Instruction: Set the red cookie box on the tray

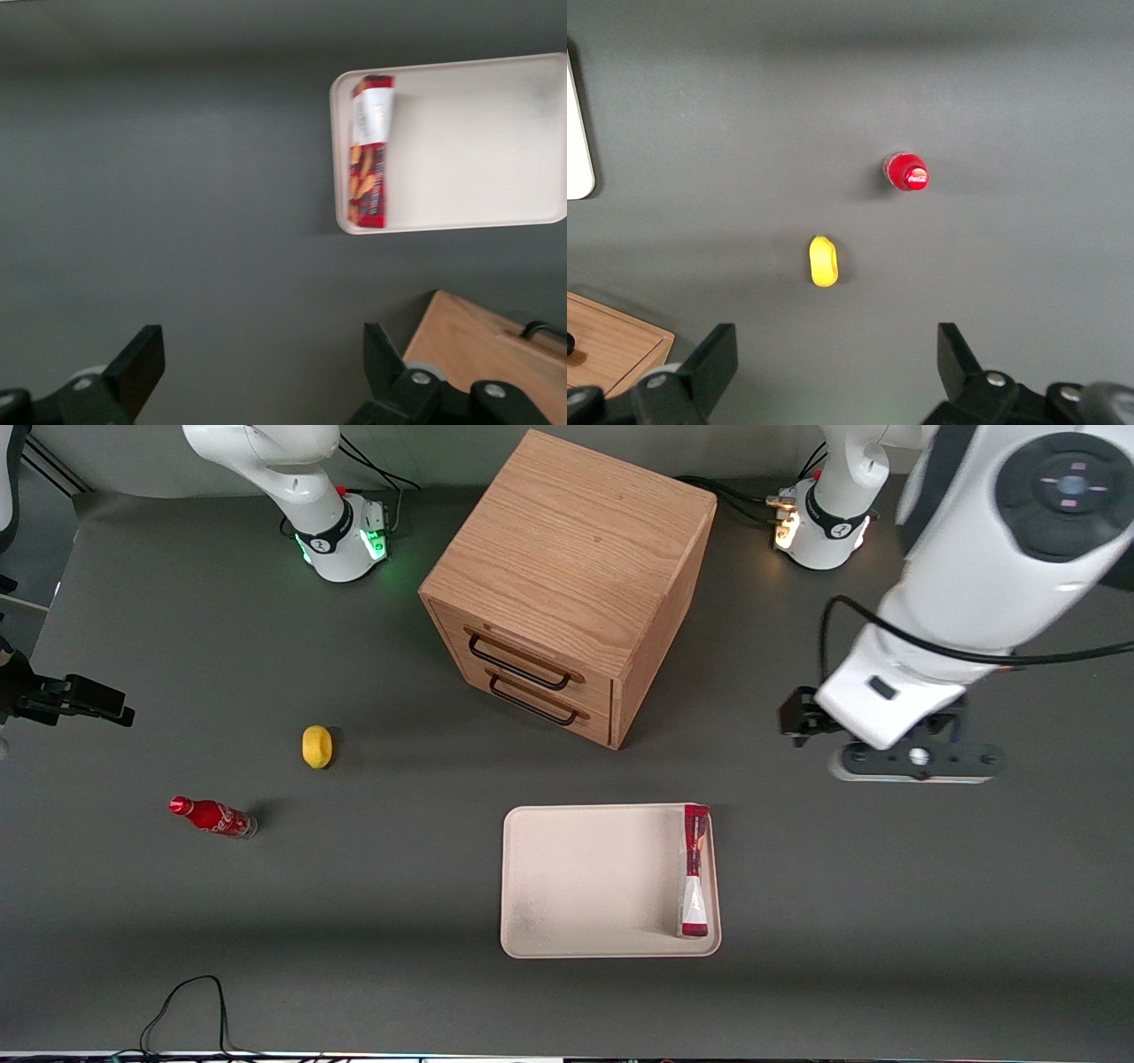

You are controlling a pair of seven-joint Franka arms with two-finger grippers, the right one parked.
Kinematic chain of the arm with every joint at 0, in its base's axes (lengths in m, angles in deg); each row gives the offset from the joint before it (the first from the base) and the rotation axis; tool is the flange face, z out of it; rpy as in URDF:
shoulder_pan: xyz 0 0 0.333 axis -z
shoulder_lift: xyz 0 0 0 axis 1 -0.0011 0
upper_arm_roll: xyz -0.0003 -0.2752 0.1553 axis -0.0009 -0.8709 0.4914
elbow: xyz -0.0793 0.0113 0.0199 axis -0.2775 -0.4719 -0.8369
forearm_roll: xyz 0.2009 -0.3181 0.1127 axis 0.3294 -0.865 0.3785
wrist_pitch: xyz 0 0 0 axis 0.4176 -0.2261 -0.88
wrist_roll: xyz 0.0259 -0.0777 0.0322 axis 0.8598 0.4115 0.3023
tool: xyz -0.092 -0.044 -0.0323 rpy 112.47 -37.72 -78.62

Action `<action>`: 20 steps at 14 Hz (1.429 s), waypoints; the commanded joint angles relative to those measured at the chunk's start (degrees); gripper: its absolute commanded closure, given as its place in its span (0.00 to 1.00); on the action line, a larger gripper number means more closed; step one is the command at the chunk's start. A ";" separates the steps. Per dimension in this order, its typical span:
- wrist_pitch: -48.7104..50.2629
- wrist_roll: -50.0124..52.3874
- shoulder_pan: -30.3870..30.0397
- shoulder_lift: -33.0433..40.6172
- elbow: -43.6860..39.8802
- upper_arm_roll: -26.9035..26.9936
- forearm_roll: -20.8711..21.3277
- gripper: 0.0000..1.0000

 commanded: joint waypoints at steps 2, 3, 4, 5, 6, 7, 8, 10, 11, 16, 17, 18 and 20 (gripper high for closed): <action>-1.79 -6.74 -5.94 8.28 12.52 -0.33 -0.25 0.00; -2.58 -7.80 -7.79 9.78 14.46 -0.24 -0.95 0.00; -3.29 -9.12 -9.37 11.36 16.57 -0.24 -1.92 0.00; -4.60 -10.26 -10.87 13.03 18.94 -0.24 -2.10 0.00; -6.53 -10.97 -12.19 15.13 22.27 -0.24 -2.19 0.00; -9.50 -11.24 -12.81 17.24 26.04 -0.15 -2.19 0.00; -12.40 -11.33 -13.51 19.35 29.65 -0.15 -2.19 0.00; -14.62 -11.68 -14.48 21.21 32.92 -0.06 -2.28 0.00; -14.98 -12.37 -15.01 21.48 33.37 0.02 -2.62 0.00; -14.19 -12.56 -14.93 21.57 33.20 4.77 -8.43 0.00; -13.84 -12.99 -14.93 21.48 33.20 4.86 -8.34 0.00; -13.23 -14.48 -14.93 21.48 33.11 3.99 -7.30 0.00; -13.14 -14.67 -15.01 21.66 33.11 2.93 -6.06 0.00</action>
